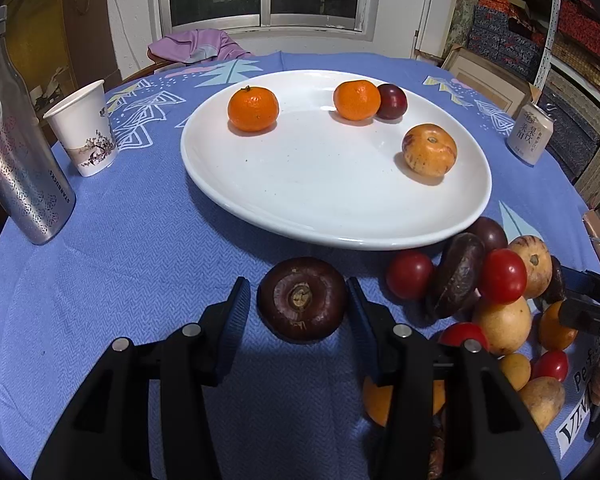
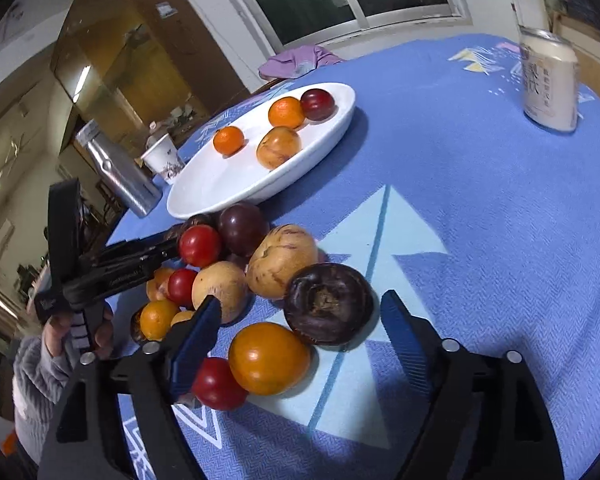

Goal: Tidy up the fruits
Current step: 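Grasp a dark brown mangosteen with the left gripper while the right gripper grasps a dark fruit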

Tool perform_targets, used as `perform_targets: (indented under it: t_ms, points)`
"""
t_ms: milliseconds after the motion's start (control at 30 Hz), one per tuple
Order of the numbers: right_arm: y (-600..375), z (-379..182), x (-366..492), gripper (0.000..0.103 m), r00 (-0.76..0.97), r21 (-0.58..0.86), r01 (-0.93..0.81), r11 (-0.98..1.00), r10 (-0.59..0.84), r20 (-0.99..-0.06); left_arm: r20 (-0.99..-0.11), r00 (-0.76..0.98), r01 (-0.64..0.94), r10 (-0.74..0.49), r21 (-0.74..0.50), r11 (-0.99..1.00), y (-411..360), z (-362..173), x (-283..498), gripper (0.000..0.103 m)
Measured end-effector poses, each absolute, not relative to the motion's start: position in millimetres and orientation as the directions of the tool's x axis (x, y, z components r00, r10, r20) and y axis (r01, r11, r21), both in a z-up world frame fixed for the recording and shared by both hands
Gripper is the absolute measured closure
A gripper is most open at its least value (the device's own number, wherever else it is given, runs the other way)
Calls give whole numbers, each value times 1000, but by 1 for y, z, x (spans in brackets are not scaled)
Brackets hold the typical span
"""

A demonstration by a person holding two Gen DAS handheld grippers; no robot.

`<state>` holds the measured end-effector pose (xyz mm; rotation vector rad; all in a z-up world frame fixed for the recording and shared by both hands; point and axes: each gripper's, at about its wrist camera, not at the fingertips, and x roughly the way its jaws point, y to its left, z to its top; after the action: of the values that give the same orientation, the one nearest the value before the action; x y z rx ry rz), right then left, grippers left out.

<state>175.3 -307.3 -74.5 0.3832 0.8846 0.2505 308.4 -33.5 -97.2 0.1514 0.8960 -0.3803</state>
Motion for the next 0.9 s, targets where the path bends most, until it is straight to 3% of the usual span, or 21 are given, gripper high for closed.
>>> perform_targets:
  t_ms: [200,367,500,800,900]
  points:
    - [-326,-78,173,22,638,553,-26,833,440,-632,-785,560,385,-265,-37,922,-31,-97,308,54]
    - [-316,-68,172,27,635,425,-1,905,329,-699,-785,559,385,-266,-39,922,-31,-97,309,54]
    - [-319,-69,175,59,638,409,16,913,306,-707,-785,559,385,-266,-39,922,-31,-97,309,54]
    - [-313,-71,186,59,601,296,-48,954,265,-754,-786,556,390,-272,-42,920,-32,-97,308,51]
    - [-321,-74,184,59,617,359,-31,933,300,-728,-782,551,396,-290,-61,916,-30,-97,309,51]
